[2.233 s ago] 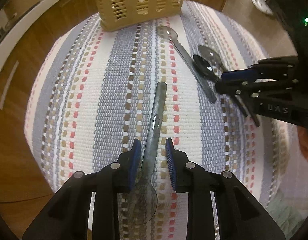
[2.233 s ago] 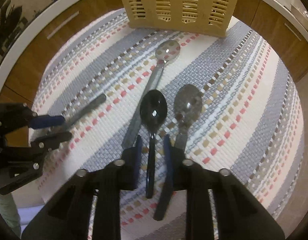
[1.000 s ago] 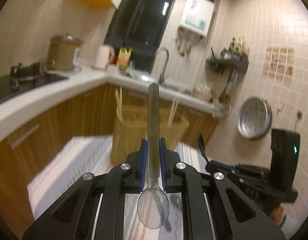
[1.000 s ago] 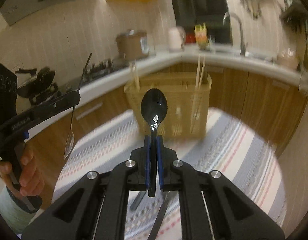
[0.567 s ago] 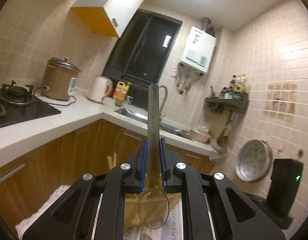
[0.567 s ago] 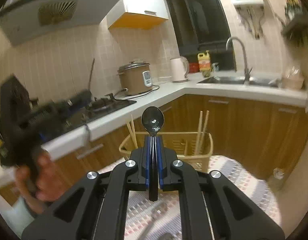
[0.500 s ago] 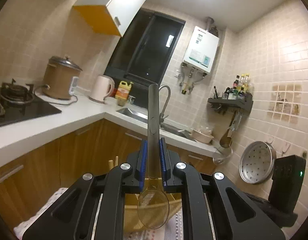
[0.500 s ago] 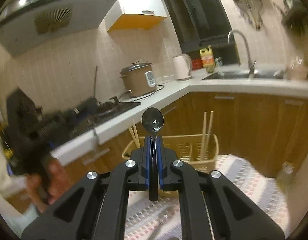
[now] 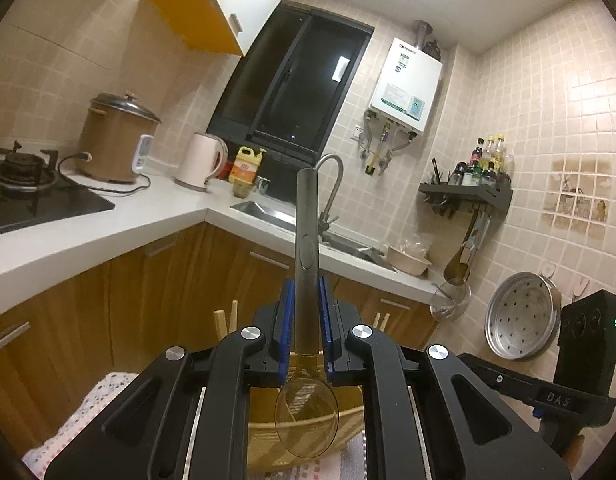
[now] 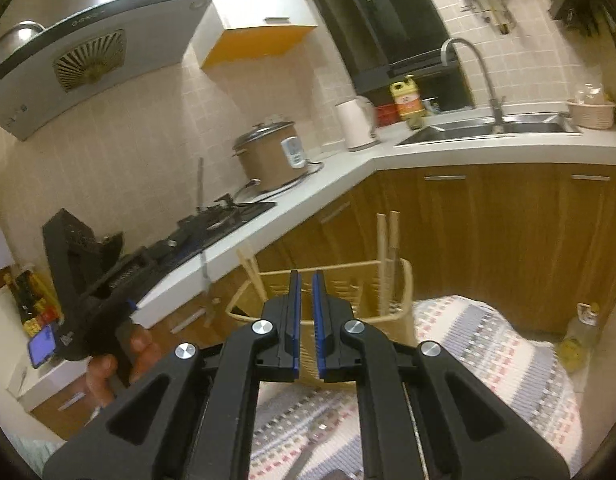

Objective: Organize utensils
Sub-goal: 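Lift both spoons over the caddy and open both grippers to drop them in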

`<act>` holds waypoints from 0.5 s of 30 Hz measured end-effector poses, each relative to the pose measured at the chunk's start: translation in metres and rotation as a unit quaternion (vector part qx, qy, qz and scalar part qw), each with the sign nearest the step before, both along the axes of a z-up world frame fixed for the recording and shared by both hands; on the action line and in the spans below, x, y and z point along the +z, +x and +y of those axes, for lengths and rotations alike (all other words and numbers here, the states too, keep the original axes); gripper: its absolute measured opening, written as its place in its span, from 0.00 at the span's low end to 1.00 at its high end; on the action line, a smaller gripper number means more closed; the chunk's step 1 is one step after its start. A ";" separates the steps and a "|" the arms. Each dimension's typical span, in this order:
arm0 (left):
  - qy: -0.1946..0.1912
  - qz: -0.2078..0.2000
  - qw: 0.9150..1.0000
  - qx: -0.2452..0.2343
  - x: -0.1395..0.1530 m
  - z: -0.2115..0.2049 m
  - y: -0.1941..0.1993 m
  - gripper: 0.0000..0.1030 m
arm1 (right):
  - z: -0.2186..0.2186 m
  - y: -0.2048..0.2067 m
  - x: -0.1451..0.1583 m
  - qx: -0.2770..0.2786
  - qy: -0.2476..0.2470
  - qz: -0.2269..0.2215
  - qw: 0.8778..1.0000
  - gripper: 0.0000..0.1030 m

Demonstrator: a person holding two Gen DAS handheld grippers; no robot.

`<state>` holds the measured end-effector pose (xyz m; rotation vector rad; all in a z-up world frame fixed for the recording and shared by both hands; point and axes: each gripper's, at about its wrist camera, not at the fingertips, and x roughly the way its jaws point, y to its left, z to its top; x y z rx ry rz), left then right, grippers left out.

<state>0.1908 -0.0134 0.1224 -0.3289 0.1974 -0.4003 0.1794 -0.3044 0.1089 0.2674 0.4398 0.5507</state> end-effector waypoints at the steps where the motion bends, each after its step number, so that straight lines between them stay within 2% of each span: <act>1: 0.001 0.001 1.000 0.000 0.000 0.001 0.000 0.10 | -0.002 -0.001 -0.002 -0.001 0.000 0.005 1.000 0.04; 5: -0.008 -0.004 1.000 -0.006 0.006 0.001 0.001 0.10 | -0.015 -0.004 -0.013 -0.013 0.014 0.026 0.999 0.04; 9: -0.012 -0.033 0.999 -0.009 0.010 0.000 0.009 0.10 | -0.021 -0.009 -0.022 -0.021 0.018 0.033 0.999 0.05; 11: -0.010 -0.035 0.999 -0.001 0.003 -0.002 0.018 0.10 | -0.021 -0.006 -0.027 -0.020 0.017 0.039 0.999 0.04; 15: -0.029 -0.012 0.999 0.007 -0.023 0.001 0.046 0.10 | -0.017 0.007 -0.042 -0.012 0.018 0.059 0.998 0.05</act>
